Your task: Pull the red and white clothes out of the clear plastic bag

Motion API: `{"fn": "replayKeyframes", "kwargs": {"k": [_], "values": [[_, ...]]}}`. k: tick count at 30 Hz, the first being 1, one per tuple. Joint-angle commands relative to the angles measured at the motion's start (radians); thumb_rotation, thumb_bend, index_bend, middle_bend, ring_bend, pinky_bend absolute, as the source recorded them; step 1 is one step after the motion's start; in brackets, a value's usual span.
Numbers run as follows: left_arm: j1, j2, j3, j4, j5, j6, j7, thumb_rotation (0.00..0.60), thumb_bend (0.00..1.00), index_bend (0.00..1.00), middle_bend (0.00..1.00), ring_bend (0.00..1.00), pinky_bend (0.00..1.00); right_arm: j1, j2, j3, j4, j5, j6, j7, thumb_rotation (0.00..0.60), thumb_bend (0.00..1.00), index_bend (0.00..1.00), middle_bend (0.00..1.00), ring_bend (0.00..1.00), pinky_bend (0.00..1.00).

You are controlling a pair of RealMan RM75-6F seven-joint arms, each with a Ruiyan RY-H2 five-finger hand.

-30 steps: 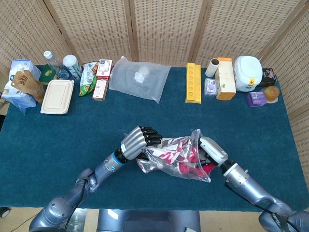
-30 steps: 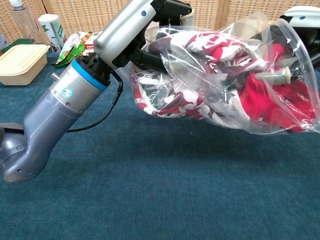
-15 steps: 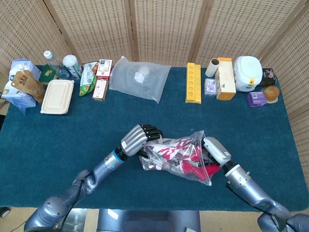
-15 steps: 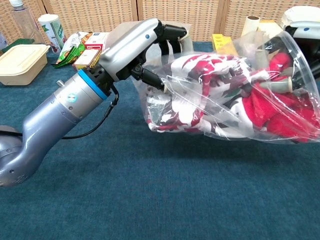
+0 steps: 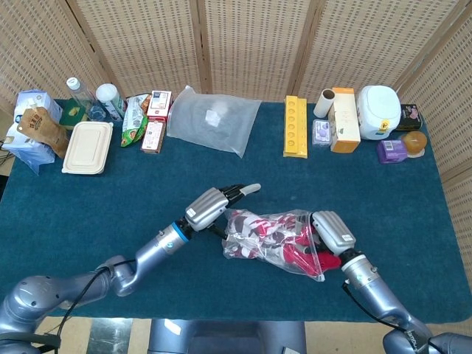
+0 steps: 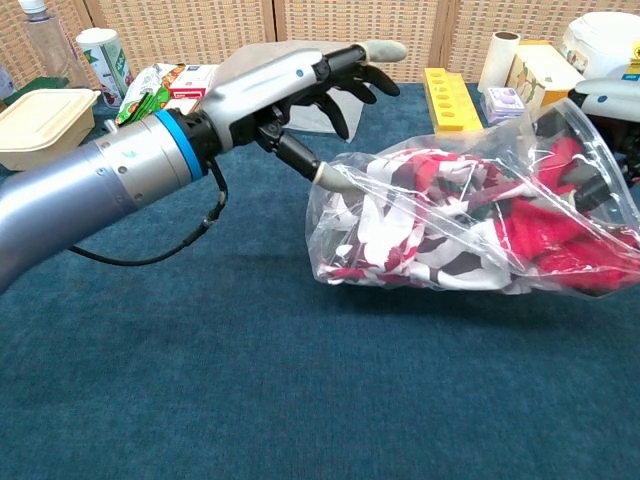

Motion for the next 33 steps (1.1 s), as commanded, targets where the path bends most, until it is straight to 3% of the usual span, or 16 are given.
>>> {"fn": "replayKeyframes", "kwargs": {"k": [1,7,14,19,22,25,27,31,33], "values": [[0.02,0.133,0.012,-0.139,-0.024,-0.062,0.136,0.6,0.04,0.01,0.17,0.16,0.31,-0.008,-0.006,0.003,-0.002,0.015,0.003,-0.028,0.6,0.36,0.79,1.0,1.0,1.0],[0.047,0.284,0.054,-0.284,-0.049,-0.144,0.252,0.6,0.04,0.01,0.17,0.16,0.29,-0.018,-0.007,0.002,0.003,0.024,-0.004,-0.044,0.6,0.36,0.79,1.0,1.0,1.0],[0.045,0.404,0.07,-0.352,-0.114,-0.273,0.438,0.6,0.04,0.06,0.17,0.16,0.28,-0.029,-0.002,-0.006,0.02,0.007,-0.013,-0.04,0.6,0.36,0.79,1.0,1.0,1.0],[0.019,0.412,0.054,-0.348,-0.173,-0.355,0.604,0.6,0.05,0.07,0.19,0.17,0.29,-0.032,-0.002,-0.008,0.029,-0.001,-0.018,-0.034,0.6,0.36,0.79,1.0,1.0,1.0],[-0.005,0.37,0.031,-0.313,-0.21,-0.396,0.694,0.6,0.06,0.09,0.23,0.21,0.3,-0.033,0.001,-0.008,0.032,-0.009,-0.023,-0.028,0.6,0.36,0.8,1.0,1.0,1.0],[-0.025,0.312,0.004,-0.265,-0.227,-0.402,0.766,0.6,0.06,0.12,0.33,0.31,0.37,-0.035,0.005,-0.008,0.034,-0.018,-0.027,-0.019,0.6,0.36,0.8,1.0,1.0,1.0],[-0.035,0.271,-0.009,-0.228,-0.214,-0.388,0.786,0.6,0.06,0.19,0.45,0.45,0.48,-0.035,0.008,-0.008,0.035,-0.023,-0.03,-0.011,0.6,0.36,0.8,1.0,1.0,1.0],[-0.062,0.196,-0.03,-0.155,-0.168,-0.373,0.75,0.6,0.06,0.27,0.69,0.7,0.71,-0.036,0.012,-0.007,0.038,-0.03,-0.034,-0.003,0.6,0.36,0.8,1.0,1.0,1.0],[-0.082,0.168,-0.039,-0.125,-0.151,-0.384,0.716,0.6,0.06,0.28,0.73,0.75,0.75,-0.037,0.013,-0.008,0.04,-0.034,-0.037,0.003,0.6,0.36,0.8,1.0,1.0,1.0]]}}
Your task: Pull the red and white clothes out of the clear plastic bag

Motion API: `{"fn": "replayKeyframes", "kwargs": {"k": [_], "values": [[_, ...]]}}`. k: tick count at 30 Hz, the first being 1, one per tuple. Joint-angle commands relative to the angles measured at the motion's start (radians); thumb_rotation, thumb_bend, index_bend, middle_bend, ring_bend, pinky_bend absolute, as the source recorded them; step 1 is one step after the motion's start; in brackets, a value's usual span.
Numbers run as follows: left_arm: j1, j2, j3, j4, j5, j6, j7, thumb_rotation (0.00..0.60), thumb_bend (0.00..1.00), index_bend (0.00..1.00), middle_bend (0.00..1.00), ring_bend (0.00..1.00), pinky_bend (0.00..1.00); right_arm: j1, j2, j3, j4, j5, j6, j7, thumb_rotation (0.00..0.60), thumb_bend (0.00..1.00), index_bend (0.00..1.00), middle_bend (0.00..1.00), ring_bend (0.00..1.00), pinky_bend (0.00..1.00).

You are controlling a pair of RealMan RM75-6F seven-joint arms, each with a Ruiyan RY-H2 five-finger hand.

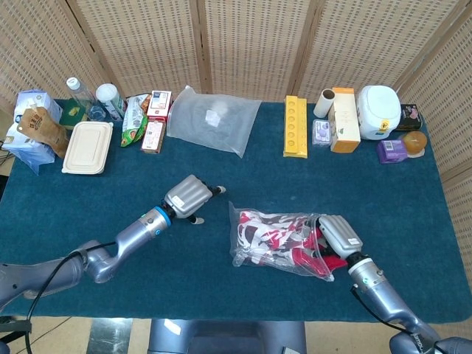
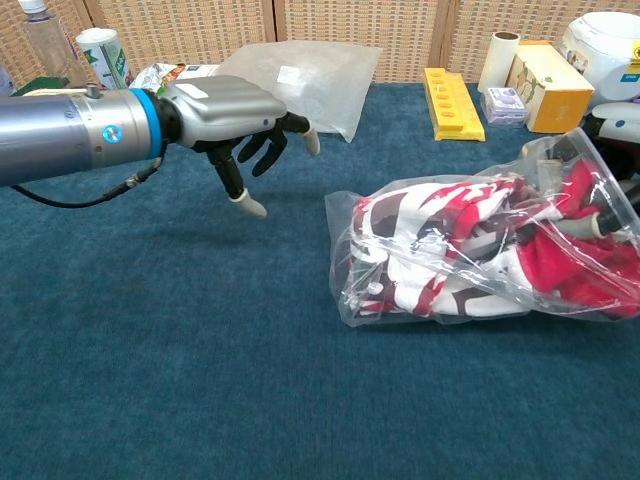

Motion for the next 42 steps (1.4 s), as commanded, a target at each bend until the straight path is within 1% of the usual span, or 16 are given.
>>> {"fn": "replayKeyframes", "kwargs": {"k": [1,7,9,13,15,17,18,19,21,29,37,42], "values": [[-0.039,-0.055,-0.022,0.062,0.038,-0.011,-0.058,0.6,0.06,0.28,0.74,0.76,0.76,-0.001,0.001,0.0,0.003,-0.006,-0.002,0.006,0.6,0.36,0.8,1.0,1.0,1.0],[-0.069,-0.094,-0.031,0.114,0.05,-0.048,-0.088,0.6,0.06,0.28,0.75,0.77,0.76,0.0,0.001,0.003,0.008,-0.014,-0.007,0.02,0.6,0.36,0.8,1.0,1.0,1.0],[-0.074,-0.107,-0.032,0.13,0.056,-0.046,-0.089,0.6,0.06,0.26,0.75,0.77,0.76,0.0,0.001,0.004,0.009,-0.016,-0.008,0.021,0.6,0.36,0.8,1.0,1.0,1.0],[-0.082,-0.13,-0.033,0.154,0.063,-0.052,-0.102,0.6,0.06,0.13,0.75,0.77,0.76,0.002,0.002,0.005,0.008,-0.02,-0.013,0.023,0.6,0.36,0.8,1.0,1.0,1.0],[-0.088,-0.142,-0.034,0.17,0.067,-0.055,-0.099,0.6,0.06,0.08,0.75,0.77,0.76,0.003,0.002,0.006,0.008,-0.02,-0.015,0.025,0.6,0.36,0.8,1.0,1.0,1.0],[-0.095,-0.15,-0.037,0.178,0.063,-0.066,-0.102,0.6,0.08,0.02,0.75,0.77,0.74,0.003,0.002,0.007,0.009,-0.019,-0.017,0.025,0.6,0.36,0.8,1.0,1.0,1.0],[-0.102,-0.149,-0.04,0.176,0.056,-0.086,-0.106,0.6,0.12,0.0,0.75,0.77,0.74,0.002,0.002,0.007,0.01,-0.019,-0.016,0.025,0.6,0.36,0.8,1.0,1.0,1.0],[-0.106,-0.147,-0.043,0.175,0.052,-0.095,-0.104,0.6,0.15,0.0,0.74,0.77,0.74,0.001,0.003,0.007,0.009,-0.019,-0.016,0.026,0.6,0.36,0.8,1.0,1.0,1.0],[-0.105,-0.144,-0.046,0.171,0.045,-0.099,-0.1,0.6,0.18,0.0,0.74,0.77,0.74,-0.001,0.004,0.007,0.008,-0.02,-0.015,0.026,0.6,0.36,0.8,1.0,1.0,1.0],[-0.108,-0.128,-0.049,0.162,0.019,-0.129,-0.062,0.6,0.19,0.0,0.73,0.77,0.74,-0.001,0.001,0.009,0.007,-0.022,-0.019,0.026,0.6,0.36,0.81,1.0,1.0,1.0],[-0.13,-0.152,-0.054,0.175,-0.003,-0.17,-0.018,0.6,0.3,0.0,0.73,0.77,0.74,0.0,0.003,0.011,0.01,-0.022,-0.024,0.036,0.6,0.36,0.81,1.0,1.0,1.0],[-0.143,-0.169,-0.057,0.189,-0.015,-0.199,-0.02,0.6,0.35,0.0,0.73,0.77,0.73,-0.002,0.005,0.011,0.011,-0.023,-0.025,0.042,0.6,0.36,0.81,1.0,1.0,1.0]]}}
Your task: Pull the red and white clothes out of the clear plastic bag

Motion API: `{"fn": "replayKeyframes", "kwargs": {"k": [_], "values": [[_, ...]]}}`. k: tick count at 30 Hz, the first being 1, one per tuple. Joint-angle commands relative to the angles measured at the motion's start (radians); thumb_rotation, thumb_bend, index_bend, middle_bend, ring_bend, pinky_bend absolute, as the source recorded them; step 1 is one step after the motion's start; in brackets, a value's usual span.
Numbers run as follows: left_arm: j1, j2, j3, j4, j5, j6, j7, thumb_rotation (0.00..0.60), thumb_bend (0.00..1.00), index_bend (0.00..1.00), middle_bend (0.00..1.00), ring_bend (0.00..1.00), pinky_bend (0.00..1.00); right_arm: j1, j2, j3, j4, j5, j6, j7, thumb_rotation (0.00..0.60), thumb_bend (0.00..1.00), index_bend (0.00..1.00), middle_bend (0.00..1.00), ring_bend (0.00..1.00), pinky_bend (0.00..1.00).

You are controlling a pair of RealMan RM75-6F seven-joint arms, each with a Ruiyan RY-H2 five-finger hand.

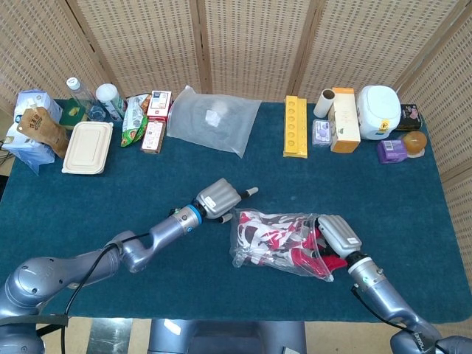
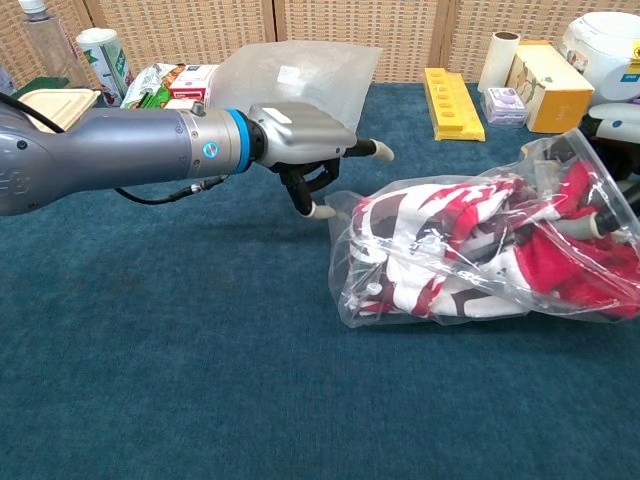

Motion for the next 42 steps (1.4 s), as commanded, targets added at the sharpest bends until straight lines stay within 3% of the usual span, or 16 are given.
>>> {"fn": "replayKeyframes", "kwargs": {"k": [1,5,10,12,33,42], "values": [[-0.01,-0.008,-0.001,0.005,-0.007,-0.021,0.0,0.6,0.35,0.0,0.73,0.77,0.74,0.0,0.0,0.001,0.001,-0.001,-0.002,0.006,0.6,0.36,0.81,1.0,1.0,1.0],[-0.013,-0.014,0.0,0.009,-0.008,-0.024,-0.001,0.6,0.39,0.04,0.73,0.77,0.74,-0.001,0.001,0.0,0.003,-0.002,-0.003,0.009,0.6,0.36,0.81,1.0,1.0,1.0],[-0.012,-0.022,0.004,0.018,-0.006,-0.019,0.0,0.6,0.41,0.22,0.73,0.77,0.74,-0.003,0.0,0.001,0.008,-0.005,0.001,0.017,0.6,0.36,0.81,1.0,1.0,1.0],[-0.009,-0.024,0.006,0.024,-0.01,-0.023,0.0,0.6,0.41,0.25,0.73,0.77,0.74,-0.004,0.0,0.001,0.009,-0.007,0.002,0.021,0.6,0.36,0.81,1.0,1.0,1.0],[-0.011,-0.042,0.014,0.043,-0.019,-0.056,-0.026,0.6,0.55,0.41,0.73,0.77,0.75,-0.002,-0.003,0.002,0.01,-0.012,-0.005,0.029,0.6,0.36,0.81,1.0,1.0,1.0],[-0.006,-0.059,0.016,0.063,-0.007,-0.039,-0.046,0.6,0.55,0.56,0.73,0.78,0.77,-0.001,-0.005,0.002,0.012,-0.017,-0.004,0.033,0.6,0.36,0.81,1.0,1.0,1.0]]}}
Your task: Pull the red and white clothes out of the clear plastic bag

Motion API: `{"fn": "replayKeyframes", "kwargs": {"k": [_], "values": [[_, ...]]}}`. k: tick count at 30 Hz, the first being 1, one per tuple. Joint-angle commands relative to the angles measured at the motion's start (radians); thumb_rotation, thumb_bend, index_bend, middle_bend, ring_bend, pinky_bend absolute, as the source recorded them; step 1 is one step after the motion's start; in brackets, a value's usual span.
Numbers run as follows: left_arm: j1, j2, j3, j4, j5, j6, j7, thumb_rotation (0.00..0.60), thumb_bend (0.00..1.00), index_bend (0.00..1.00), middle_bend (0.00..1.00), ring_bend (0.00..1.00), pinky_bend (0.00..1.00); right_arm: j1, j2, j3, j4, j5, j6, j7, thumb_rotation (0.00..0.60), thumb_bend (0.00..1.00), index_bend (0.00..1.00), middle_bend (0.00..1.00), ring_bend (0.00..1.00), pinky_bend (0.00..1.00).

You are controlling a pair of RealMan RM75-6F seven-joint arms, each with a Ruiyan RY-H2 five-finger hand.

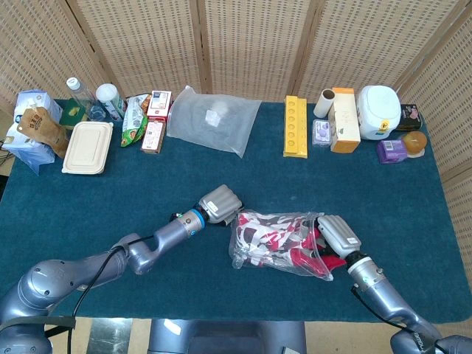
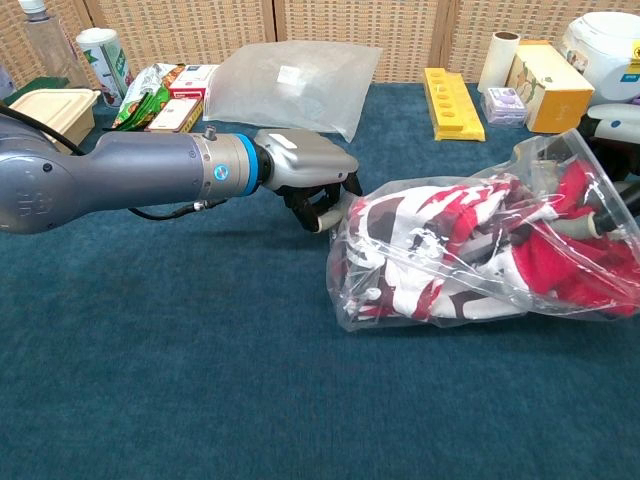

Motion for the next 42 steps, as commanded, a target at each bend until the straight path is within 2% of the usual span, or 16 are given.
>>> {"fn": "replayKeyframes", "kwargs": {"k": [1,14,25,34,42], "values": [[0.003,-0.003,0.0,0.003,0.003,0.006,-0.006,0.6,0.55,0.58,0.73,0.78,0.77,0.0,-0.001,0.0,0.001,-0.001,0.001,0.002,0.6,0.36,0.81,1.0,1.0,1.0],[0.035,-0.01,0.01,0.021,0.033,0.07,-0.05,0.6,0.54,0.8,0.76,0.83,0.81,-0.004,-0.002,-0.001,0.002,-0.005,0.009,0.001,0.6,0.36,0.81,1.0,1.0,1.0],[0.098,0.074,0.047,-0.041,0.052,0.108,-0.111,0.6,0.53,0.85,0.78,0.83,0.81,-0.022,0.022,-0.001,-0.028,-0.015,0.046,-0.015,0.6,0.36,0.81,1.0,1.0,1.0],[0.219,0.291,0.106,-0.211,0.062,0.201,-0.13,0.6,0.53,0.85,0.78,0.83,0.81,-0.027,0.032,-0.005,-0.057,-0.023,0.053,-0.04,0.6,0.36,0.82,1.0,1.0,1.0],[0.317,0.46,0.145,-0.3,0.041,0.263,-0.107,0.6,0.52,0.85,0.78,0.83,0.81,0.001,0.01,0.008,-0.077,-0.016,0.027,-0.081,0.6,0.36,0.81,1.0,1.0,1.0]]}}
